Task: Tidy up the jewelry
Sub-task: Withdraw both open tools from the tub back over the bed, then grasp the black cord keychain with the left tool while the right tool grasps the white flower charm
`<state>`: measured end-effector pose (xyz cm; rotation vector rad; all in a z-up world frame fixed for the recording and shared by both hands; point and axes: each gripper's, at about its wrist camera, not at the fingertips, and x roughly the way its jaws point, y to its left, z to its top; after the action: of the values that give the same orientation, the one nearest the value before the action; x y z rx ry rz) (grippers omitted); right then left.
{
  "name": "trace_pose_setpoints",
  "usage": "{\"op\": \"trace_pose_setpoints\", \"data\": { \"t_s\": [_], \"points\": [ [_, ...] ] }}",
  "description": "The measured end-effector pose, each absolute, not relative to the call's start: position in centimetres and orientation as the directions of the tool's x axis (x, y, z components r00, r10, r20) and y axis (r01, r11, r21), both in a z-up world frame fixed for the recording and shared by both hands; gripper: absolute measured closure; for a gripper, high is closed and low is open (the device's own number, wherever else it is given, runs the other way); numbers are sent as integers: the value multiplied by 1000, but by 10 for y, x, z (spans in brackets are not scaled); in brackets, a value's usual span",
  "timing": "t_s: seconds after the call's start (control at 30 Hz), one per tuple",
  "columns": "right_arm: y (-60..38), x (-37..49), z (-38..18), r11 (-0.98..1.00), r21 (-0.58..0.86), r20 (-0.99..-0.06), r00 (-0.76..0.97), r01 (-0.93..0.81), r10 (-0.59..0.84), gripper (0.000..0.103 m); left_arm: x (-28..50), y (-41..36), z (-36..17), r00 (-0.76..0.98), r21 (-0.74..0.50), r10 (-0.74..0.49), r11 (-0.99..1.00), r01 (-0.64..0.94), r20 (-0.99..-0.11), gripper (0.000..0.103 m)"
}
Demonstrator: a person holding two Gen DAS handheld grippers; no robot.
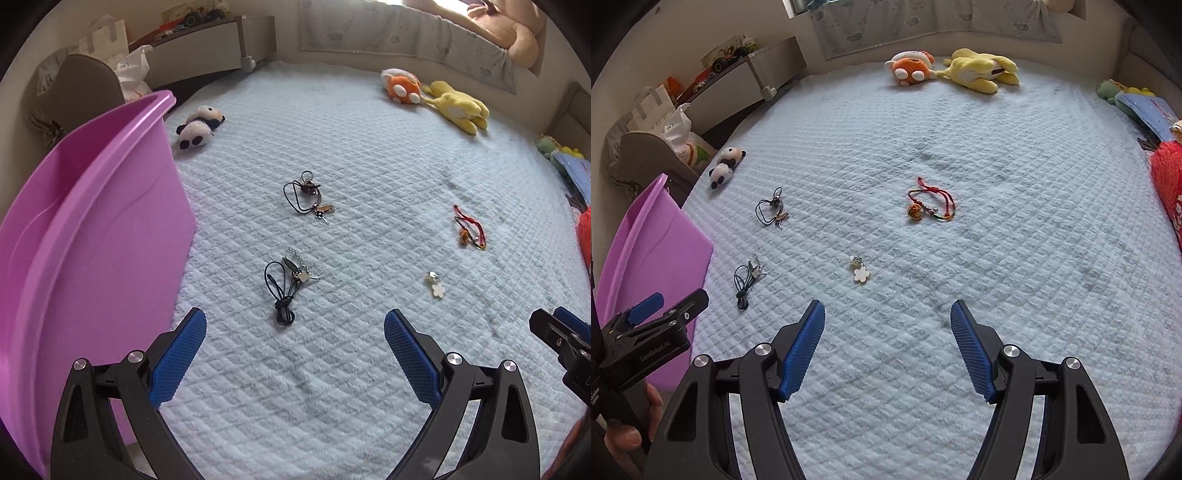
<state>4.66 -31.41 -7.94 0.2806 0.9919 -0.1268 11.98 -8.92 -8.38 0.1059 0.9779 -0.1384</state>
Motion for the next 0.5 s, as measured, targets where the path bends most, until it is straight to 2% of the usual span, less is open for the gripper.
{"op": "trace_pose_setpoints", "data": {
  "t_s": [0.2, 0.5],
  "points": [
    [-304, 84, -131, 972, 166, -817, 576, 166, 41, 35, 143, -89, -138, 545, 25, -50, 991, 129, -837, 8],
    [-298, 114, -164, 986, 112, -792, 610, 124, 13, 35, 162, -95, -172, 564, 45, -23, 993, 107, -826, 8]
  ]
}}
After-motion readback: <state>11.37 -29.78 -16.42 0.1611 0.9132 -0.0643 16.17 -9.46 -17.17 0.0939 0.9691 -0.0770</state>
